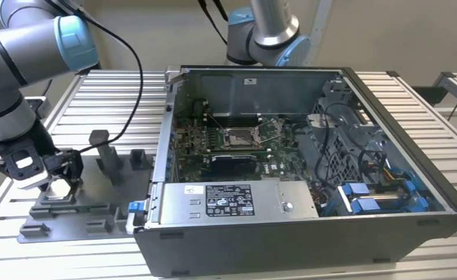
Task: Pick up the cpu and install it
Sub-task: 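Pick up the cpu and move it towards the insertion slot, then place the cpu into insertion slot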
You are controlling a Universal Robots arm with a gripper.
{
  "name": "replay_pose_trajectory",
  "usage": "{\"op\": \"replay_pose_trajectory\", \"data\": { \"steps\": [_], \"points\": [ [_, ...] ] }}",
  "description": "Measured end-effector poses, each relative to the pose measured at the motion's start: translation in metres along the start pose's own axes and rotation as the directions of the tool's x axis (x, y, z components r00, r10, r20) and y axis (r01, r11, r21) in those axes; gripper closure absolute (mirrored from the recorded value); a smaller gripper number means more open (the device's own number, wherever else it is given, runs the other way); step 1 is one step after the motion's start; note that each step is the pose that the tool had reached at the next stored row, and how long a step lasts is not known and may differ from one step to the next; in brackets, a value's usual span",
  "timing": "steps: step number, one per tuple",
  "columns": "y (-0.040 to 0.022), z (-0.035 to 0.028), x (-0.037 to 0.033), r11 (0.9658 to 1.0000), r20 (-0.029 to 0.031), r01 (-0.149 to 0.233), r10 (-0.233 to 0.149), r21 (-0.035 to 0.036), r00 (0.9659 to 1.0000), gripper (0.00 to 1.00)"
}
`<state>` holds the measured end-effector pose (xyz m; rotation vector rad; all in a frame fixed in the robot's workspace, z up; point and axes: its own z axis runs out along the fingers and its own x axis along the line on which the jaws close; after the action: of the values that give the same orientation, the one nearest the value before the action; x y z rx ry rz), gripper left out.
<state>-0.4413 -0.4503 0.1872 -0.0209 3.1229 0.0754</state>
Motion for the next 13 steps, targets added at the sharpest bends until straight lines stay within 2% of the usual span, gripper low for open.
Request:
{"op": "replay_pose_trajectory", "data": {
  "steps": [13],
  "points": [
    [-0.0017,0.0011,0.0006,1.0000,0.0001,0.000,0.000,-0.0002,1.0000,0.00]
  ]
}}
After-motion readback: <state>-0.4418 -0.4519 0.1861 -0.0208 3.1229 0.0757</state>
